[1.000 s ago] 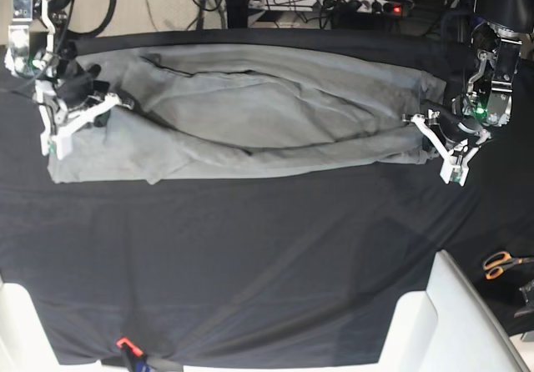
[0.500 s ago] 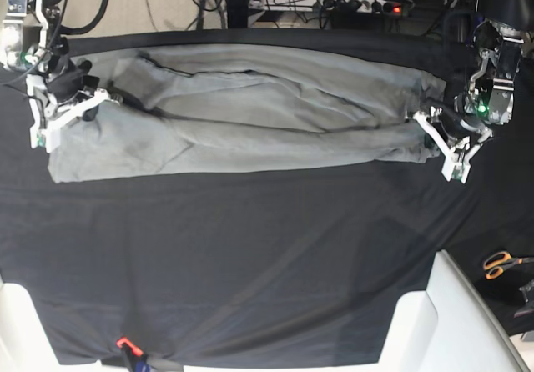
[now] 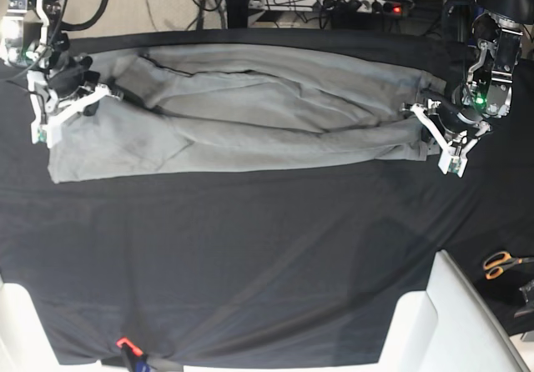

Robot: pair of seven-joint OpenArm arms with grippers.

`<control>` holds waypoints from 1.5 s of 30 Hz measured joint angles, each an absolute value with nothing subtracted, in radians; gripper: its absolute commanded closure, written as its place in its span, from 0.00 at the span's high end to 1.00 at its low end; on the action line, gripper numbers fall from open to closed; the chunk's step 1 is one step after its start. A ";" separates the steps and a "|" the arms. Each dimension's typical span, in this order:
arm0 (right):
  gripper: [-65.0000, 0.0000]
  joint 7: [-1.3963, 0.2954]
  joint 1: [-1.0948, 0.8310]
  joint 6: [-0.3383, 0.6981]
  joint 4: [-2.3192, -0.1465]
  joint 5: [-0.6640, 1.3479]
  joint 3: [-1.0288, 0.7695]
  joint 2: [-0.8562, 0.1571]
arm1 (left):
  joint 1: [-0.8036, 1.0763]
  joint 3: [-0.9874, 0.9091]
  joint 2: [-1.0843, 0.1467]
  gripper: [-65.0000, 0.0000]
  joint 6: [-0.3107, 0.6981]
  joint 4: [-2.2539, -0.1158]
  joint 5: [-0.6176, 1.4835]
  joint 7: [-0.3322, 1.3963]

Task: Fold the T-shirt properly
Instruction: 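Lower the folded hem onto the shirt and open the left gripper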

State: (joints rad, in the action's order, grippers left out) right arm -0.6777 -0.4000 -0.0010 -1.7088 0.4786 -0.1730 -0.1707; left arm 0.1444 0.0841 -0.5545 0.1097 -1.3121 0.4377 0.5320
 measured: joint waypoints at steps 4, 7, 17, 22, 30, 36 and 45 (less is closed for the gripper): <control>0.28 -0.676 -0.406 -0.001 -1.709 0.485 -0.180 -0.160 | 0.147 0.084 -0.554 0.00 0.110 -1.313 0.438 0.532; 0.56 -0.682 -0.425 -0.002 -1.711 0.482 -0.220 -0.108 | 0.154 0.083 -0.554 0.00 0.109 -1.316 0.437 0.532; 0.66 -0.646 -0.435 -0.002 -1.716 0.474 -0.312 -0.049 | 0.202 0.073 -0.557 0.00 0.109 -1.394 0.437 0.536; 0.66 -0.632 -0.433 0.000 -1.716 0.474 -0.312 -0.049 | 0.205 0.073 -0.557 0.00 0.109 -1.386 0.437 0.536; 0.66 -0.633 -0.434 0.000 -1.716 0.475 -0.312 -0.049 | 0.203 0.073 -0.562 0.00 0.109 -1.388 0.318 0.535; 0.66 -0.633 -0.434 0.000 -1.716 0.474 -0.312 -0.049 | 0.211 0.073 -0.545 0.00 0.109 -1.394 0.310 0.535; 0.66 -0.636 -0.434 0.000 -1.716 0.474 -0.310 -0.046 | 0.302 -0.063 -0.550 0.60 0.110 -1.570 0.311 0.620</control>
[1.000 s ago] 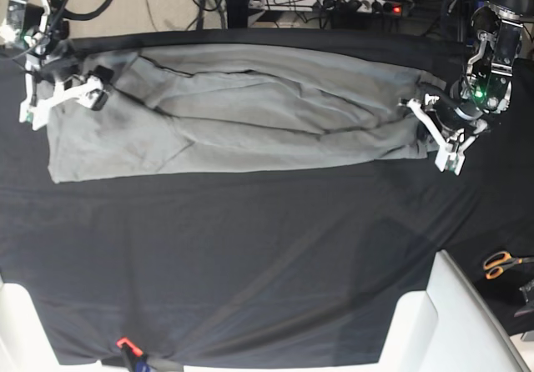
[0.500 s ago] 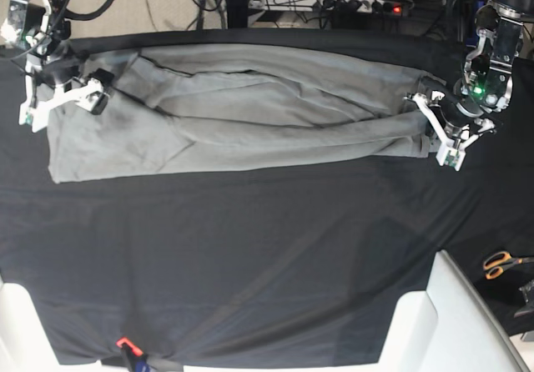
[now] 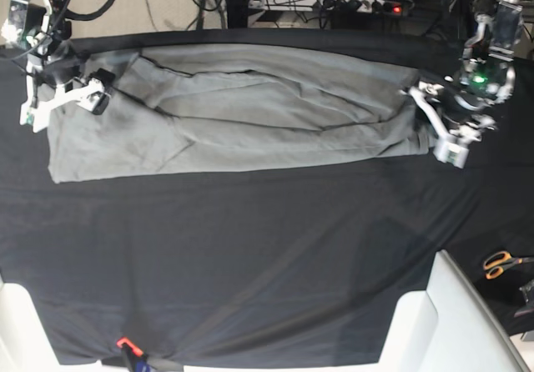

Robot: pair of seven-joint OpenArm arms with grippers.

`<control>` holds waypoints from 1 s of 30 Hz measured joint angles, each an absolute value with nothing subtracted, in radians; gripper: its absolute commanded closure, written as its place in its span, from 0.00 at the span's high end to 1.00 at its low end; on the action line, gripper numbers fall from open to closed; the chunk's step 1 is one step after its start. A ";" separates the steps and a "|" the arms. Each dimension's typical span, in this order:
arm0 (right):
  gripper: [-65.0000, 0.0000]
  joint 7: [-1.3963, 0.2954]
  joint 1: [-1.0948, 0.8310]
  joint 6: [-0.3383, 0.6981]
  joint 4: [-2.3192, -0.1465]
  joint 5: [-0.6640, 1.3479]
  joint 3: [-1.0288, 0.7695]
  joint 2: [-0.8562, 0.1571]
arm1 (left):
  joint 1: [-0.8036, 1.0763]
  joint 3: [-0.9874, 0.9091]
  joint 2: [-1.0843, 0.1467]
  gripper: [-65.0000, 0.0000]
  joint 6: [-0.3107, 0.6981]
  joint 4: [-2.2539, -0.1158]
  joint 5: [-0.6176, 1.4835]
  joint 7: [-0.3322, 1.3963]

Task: Fold the T-shirt properly
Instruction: 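Lower the folded hem onto the shirt and open the left gripper, then raise the left gripper away from the shirt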

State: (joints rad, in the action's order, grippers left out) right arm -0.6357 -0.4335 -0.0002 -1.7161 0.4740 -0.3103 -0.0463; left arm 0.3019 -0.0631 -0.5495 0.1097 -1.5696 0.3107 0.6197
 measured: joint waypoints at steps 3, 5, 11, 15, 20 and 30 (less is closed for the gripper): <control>0.66 -0.636 -0.433 0.000 -1.717 0.474 -0.310 -0.046 | 0.319 -0.139 -0.553 0.67 0.109 -1.703 0.299 0.737; 0.66 -0.636 -0.433 0.000 -1.719 0.479 -0.310 -0.044 | 0.339 -0.176 -0.553 0.68 0.110 -1.807 0.316 0.762; 0.66 -0.639 -0.433 0.000 -1.749 0.479 -0.309 -0.044 | 0.372 -0.208 -0.548 0.67 0.110 -1.931 0.311 0.842; 0.66 -0.639 -0.433 -0.001 -1.761 0.478 -0.310 -0.049 | 0.366 -0.205 -0.501 0.66 0.109 -1.925 0.308 0.842; 0.66 -0.640 -0.434 -0.001 -1.761 0.478 -0.310 -0.047 | 0.340 -0.208 -0.392 0.00 0.117 -1.920 0.316 0.837; 0.66 -0.638 -0.433 0.001 -1.761 0.479 -0.310 -0.049 | 0.357 -0.468 -0.341 0.00 0.544 -1.760 0.308 0.835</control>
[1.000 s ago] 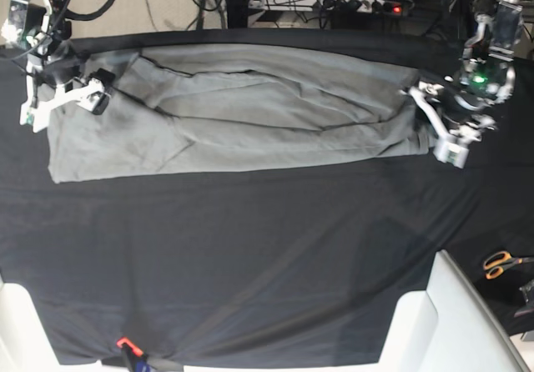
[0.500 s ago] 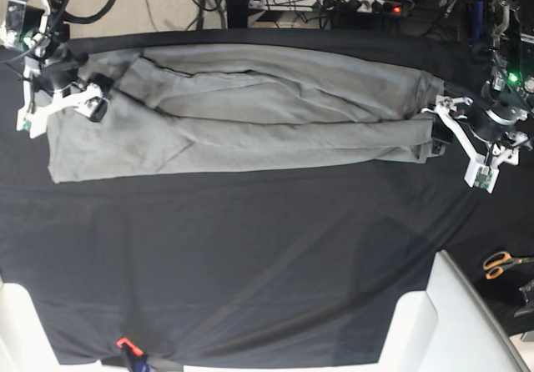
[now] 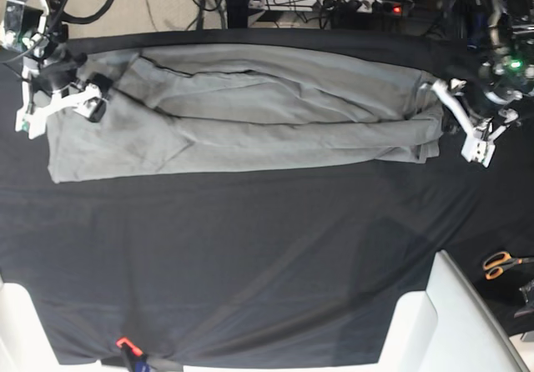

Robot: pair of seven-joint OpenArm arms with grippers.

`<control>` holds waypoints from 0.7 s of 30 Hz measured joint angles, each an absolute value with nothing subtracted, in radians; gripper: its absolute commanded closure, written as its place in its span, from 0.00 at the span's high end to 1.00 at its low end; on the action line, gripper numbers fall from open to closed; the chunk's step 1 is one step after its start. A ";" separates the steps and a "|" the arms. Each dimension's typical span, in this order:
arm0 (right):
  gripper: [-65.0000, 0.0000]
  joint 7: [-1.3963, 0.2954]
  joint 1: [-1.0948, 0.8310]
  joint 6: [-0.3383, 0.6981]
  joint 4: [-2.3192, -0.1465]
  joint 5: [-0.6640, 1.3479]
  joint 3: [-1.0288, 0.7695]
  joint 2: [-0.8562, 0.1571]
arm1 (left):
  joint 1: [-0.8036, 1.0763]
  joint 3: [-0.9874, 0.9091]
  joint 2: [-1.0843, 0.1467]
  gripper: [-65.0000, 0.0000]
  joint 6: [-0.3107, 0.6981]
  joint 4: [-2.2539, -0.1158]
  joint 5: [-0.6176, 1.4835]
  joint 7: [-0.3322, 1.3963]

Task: Fold the T-shirt properly
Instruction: 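Raise the left gripper away from the shirt, then grasp the folded end of the shirt with the left gripper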

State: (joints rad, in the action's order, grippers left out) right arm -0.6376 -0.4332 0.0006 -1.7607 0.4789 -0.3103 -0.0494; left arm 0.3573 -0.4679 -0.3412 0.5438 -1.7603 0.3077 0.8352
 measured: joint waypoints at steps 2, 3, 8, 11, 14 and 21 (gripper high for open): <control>0.66 -0.639 -0.433 0.001 -1.761 0.478 -0.311 -0.052 | 0.344 -0.537 -0.339 0.00 0.632 -1.690 0.338 0.828; 0.66 -0.639 -0.433 0.000 -1.761 0.477 -0.311 -0.054 | 0.335 -0.565 -0.343 0.00 0.656 -1.642 0.358 0.834; 0.66 -0.640 -0.433 0.008 -1.761 0.478 -0.310 -0.052 | 0.312 -0.711 -0.381 0.00 0.690 -1.451 0.470 0.841; 0.66 -0.639 -0.433 0.007 -1.761 0.478 -0.310 -0.052 | 0.293 -0.716 -0.398 0.17 0.690 -1.381 0.568 0.838; 0.66 -0.639 -0.433 0.007 -1.761 0.478 -0.310 -0.052 | 0.284 -0.717 -0.393 0.66 0.690 -1.345 0.631 0.835; 0.66 -0.639 -0.434 0.007 -1.761 0.478 -0.310 -0.052 | 0.263 -0.717 -0.379 1.00 0.690 -1.320 0.689 0.840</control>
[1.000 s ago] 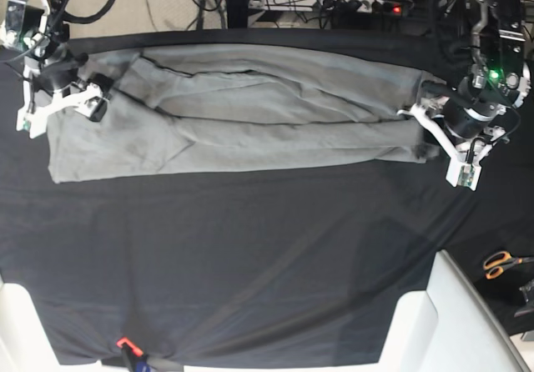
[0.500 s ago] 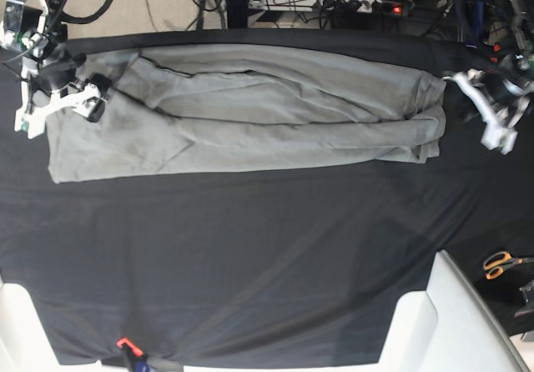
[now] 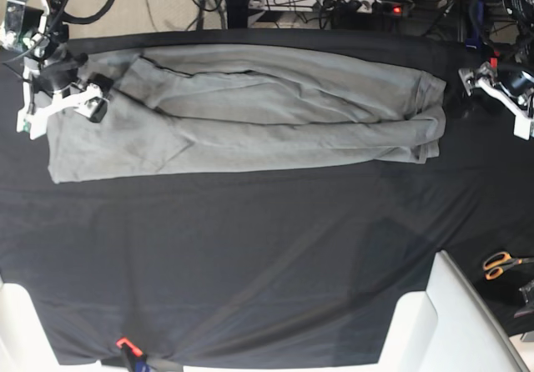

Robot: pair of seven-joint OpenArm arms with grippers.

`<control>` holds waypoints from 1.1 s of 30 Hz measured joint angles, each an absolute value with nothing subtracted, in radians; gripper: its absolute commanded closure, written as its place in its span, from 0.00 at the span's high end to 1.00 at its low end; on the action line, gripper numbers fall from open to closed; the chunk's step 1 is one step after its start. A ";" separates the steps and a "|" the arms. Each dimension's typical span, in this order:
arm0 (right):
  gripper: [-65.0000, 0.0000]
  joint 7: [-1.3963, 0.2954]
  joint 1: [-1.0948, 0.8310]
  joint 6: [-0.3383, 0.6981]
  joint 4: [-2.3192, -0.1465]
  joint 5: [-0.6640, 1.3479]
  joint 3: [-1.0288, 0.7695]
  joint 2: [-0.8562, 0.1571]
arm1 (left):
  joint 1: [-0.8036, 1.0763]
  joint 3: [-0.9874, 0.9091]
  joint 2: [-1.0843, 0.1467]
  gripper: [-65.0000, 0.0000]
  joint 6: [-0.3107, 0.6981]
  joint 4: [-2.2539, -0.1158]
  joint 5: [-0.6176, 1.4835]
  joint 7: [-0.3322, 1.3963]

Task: Fold the T-shirt properly
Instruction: 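Grasp the folded end of the shirt with the left gripper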

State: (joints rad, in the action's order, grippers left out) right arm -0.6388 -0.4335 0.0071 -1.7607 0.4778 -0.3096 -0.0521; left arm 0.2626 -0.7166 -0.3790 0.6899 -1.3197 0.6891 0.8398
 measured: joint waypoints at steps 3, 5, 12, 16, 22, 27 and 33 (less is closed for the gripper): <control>0.66 -0.639 -0.436 0.007 -1.761 0.477 -0.310 -0.052 | 0.186 -0.713 -0.366 1.00 0.691 -1.219 0.692 0.831; 0.66 -0.639 -0.436 0.007 -1.761 0.478 -0.310 -0.052 | 0.146 -0.699 -0.364 1.00 0.690 -1.137 0.700 0.829; 0.66 -0.636 -0.436 0.007 -1.761 0.477 -0.310 -0.052 | 0.086 -0.576 -0.363 1.00 0.690 -0.998 0.694 0.742; 0.66 -0.636 -0.436 0.007 -1.760 0.477 -0.310 -0.052 | 0.081 -0.519 -0.367 1.00 0.705 -0.946 0.717 0.668; 0.66 -0.636 -0.436 0.007 -1.760 0.478 -0.310 -0.055 | 0.064 -0.475 -0.366 1.00 0.707 -0.938 0.721 0.664; 0.66 -0.636 -0.436 0.007 -1.760 0.478 -0.310 -0.054 | 0.063 -0.483 -0.354 1.00 0.707 -0.936 0.731 0.658; 0.66 -0.636 -0.436 0.007 -1.760 0.478 -0.310 -0.054 | 0.058 -0.477 -0.352 1.00 0.707 -0.934 0.731 0.660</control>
